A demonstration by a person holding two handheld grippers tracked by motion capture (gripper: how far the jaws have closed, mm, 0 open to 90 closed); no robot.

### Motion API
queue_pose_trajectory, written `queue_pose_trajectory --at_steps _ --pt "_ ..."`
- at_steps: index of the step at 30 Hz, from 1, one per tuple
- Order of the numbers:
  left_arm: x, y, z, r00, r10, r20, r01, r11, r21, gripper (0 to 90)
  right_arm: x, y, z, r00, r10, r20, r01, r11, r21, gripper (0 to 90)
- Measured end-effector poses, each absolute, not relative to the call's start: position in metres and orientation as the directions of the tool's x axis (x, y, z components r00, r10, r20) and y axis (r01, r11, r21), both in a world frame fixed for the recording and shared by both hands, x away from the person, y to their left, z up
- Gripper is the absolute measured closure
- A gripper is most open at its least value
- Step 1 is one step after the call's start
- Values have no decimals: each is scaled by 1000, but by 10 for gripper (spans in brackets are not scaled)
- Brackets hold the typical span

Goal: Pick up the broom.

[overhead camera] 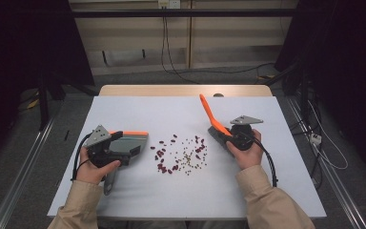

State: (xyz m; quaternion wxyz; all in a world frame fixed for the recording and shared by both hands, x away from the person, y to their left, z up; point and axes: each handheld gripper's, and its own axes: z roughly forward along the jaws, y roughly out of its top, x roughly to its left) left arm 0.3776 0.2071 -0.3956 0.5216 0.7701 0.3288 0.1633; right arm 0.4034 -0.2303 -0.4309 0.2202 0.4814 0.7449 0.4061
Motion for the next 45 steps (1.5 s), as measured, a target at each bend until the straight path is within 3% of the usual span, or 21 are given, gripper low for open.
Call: queue_pose_trajectory --at_steps 13,17,25,36,45 --pt "375 207 -397 732 674 -102 340 -230 912 80 396 -209 -435 -413 911 8 488 214 846 707" --pt "375 208 -397 732 674 -103 339 -229 913 80 399 -213 -433 -422 905 56 517 190 835 689" --pt "375 208 -397 732 673 -106 341 -227 912 80 410 -212 -423 -437 899 40 570 242 786 663" --pt "376 209 -398 732 672 -110 343 -225 912 79 422 -211 -417 -436 899 41 629 272 729 713" --pt "377 211 -398 734 670 -108 340 -225 913 77 419 -183 -419 -441 897 23 605 279 746 713"
